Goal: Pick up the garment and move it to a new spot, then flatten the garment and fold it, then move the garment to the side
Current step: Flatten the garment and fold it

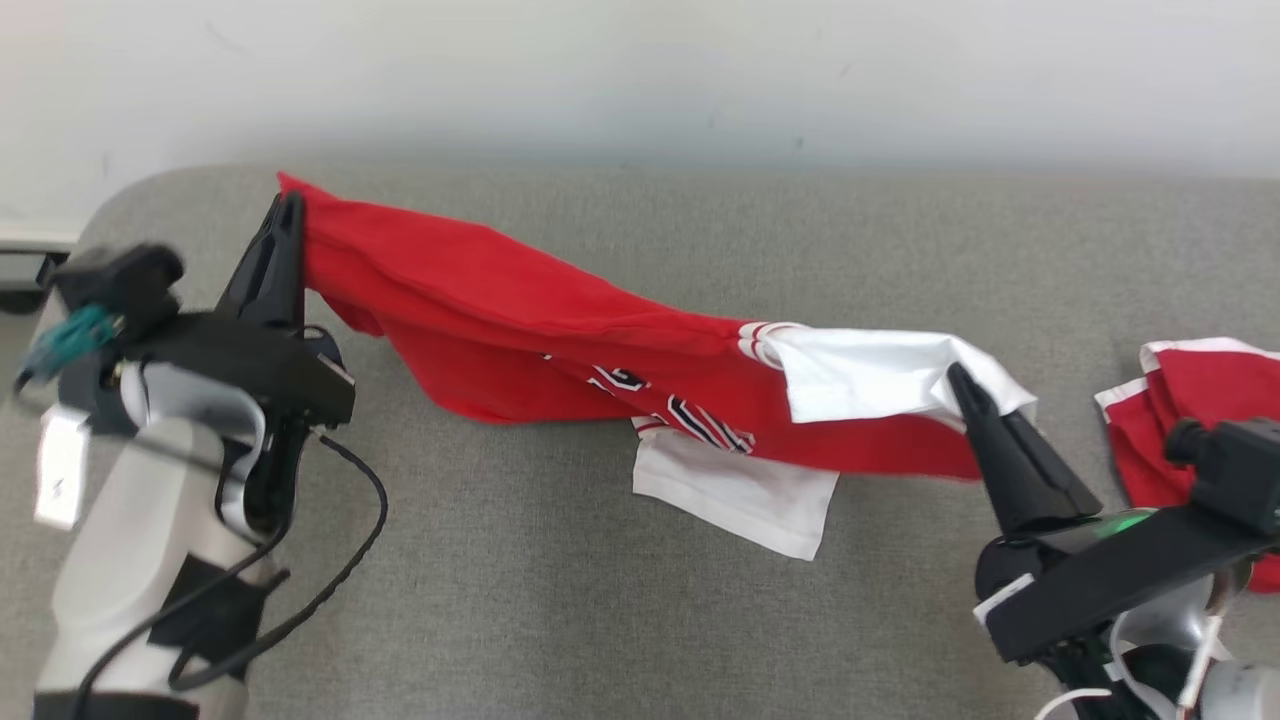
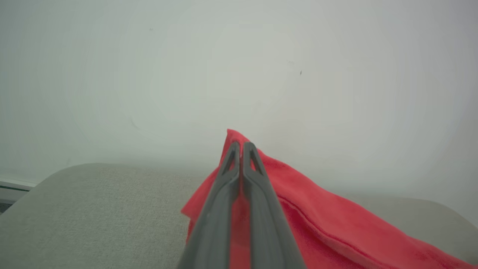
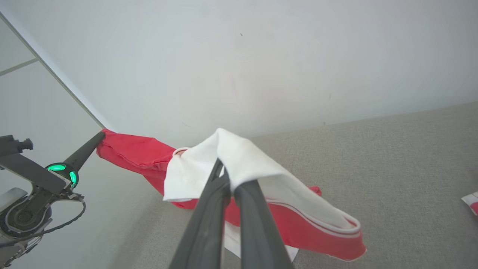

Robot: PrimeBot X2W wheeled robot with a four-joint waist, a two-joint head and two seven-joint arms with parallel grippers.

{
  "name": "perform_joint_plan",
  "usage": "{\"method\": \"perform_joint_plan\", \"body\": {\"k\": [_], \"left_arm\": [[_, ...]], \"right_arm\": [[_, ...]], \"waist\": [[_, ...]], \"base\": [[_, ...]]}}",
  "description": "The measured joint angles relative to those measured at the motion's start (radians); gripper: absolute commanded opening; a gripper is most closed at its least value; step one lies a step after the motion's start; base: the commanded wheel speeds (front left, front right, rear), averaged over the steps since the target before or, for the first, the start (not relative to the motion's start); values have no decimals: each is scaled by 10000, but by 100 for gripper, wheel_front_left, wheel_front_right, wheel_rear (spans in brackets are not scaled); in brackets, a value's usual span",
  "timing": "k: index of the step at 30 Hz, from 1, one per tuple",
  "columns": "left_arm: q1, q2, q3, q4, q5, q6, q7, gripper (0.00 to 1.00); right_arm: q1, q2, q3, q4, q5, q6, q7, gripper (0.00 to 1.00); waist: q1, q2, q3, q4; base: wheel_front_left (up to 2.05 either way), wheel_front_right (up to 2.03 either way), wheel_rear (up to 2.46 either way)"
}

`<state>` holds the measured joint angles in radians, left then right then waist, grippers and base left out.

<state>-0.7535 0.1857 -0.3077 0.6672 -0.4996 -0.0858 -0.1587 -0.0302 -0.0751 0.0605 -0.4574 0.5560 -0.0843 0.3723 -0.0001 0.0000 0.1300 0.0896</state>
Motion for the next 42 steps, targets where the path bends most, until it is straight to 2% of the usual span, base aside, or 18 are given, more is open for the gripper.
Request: {"method": "perform_joint_plan", "body": {"k": [6,12,16,20,23,25,27,30,33,37,42], "left_arm": [[1484,-115,564,-2105,-1127,-213,-470,0],[2915,-107,915,-5651,-2201,-291,-499,0],[3272,-134,1005,-7538,-3160,-307,-4,0],[3301,-111,1047,-7271,-3235,-4,642,0],[2719,-222,1068,-5806,-3150,527,978,0],[1702,-445,1141,-4591,-3114,734,1049,0],[504,-679,1260,-3743,-2863,959,913,0],[-1058,-988,1634,-3777,-2777,1020,328,0],[-1634,-1231,1739,-4295,-2874,798,-150,0],[-756,-1206,1490,-4343,-2899,606,-174,0],[1376,-878,1275,-3522,-2740,727,-88,0]], "right_arm": [[261,90,-504,-742,1131,221,-307,0],[155,104,-1078,-2309,2059,437,-483,0],[-531,77,-1220,-2311,2280,451,-428,0],[-1706,56,-1141,-389,2385,360,-121,0],[-3298,71,-972,2092,2295,169,-21,0],[-4780,52,-1020,3781,2121,59,-117,0],[-6316,100,-1221,4865,2161,4,-491,0],[-8279,102,-1745,5033,2545,-8,-1202,0],[-8803,46,-2048,4594,2970,251,-1528,0],[-7708,-54,-1962,4272,3114,332,-1143,0],[-5274,-42,-1450,4044,3047,301,-397,0]], "waist": [[0,0,-518,-124],[-1,-1,-890,-301],[-2,-2,-843,-364],[-1,-1,-568,-396],[0,-1,-271,-437],[3,1,-66,-471],[5,3,100,-506],[5,2,168,-552],[0,0,73,-518],[1,0,-74,-320],[1,1,55,-220]], "base": [[0,0,0],[0,0,0],[0,0,0],[0,0,0],[0,0,0],[0,0,0],[0,0,0],[0,0,0],[0,0,0],[0,0,0],[0,0,0]]}}
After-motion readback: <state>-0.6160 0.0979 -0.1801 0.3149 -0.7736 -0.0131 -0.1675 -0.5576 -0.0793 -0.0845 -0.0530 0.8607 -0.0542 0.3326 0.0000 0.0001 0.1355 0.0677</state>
